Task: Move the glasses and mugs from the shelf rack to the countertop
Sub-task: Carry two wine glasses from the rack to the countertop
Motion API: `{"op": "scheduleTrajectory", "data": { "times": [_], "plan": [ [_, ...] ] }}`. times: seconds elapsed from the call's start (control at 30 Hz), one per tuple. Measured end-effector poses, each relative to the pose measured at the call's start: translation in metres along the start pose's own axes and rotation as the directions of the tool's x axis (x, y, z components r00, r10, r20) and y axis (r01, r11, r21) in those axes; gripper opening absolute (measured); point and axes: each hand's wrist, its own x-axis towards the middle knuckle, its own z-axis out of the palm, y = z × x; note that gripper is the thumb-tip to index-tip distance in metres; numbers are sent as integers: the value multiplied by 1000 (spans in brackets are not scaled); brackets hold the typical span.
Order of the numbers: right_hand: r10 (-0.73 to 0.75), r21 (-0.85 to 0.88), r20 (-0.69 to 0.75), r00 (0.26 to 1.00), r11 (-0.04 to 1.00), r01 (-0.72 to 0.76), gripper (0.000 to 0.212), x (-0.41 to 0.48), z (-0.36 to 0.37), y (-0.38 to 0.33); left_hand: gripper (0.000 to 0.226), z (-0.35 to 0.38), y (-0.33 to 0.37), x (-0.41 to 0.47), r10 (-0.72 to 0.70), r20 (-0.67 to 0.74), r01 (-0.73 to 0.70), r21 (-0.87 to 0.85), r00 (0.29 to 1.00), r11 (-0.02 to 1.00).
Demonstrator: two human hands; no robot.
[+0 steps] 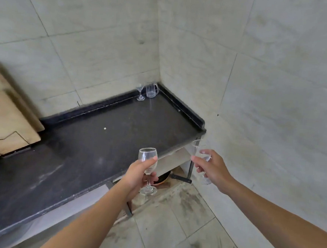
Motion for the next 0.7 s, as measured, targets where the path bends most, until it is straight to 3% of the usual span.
{"op": "scheduleTrajectory", "data": {
  "times": [0.3,0.5,0.7],
  "plan": [
    [-47,-112,84,995,992,56,55,165,-7,-59,54,11,70,114,1,-95,-6,-49,995,999],
    [-41,-172,90,995,983,57,50,260,20,-84,39,-12,106,196,-13,-162,7,-37,987,999],
    [-38,-226,105,994,972,61,59,376,55,-111,34,-33,159,306,-23,-157,16,-49,987,999]
  ]
}}
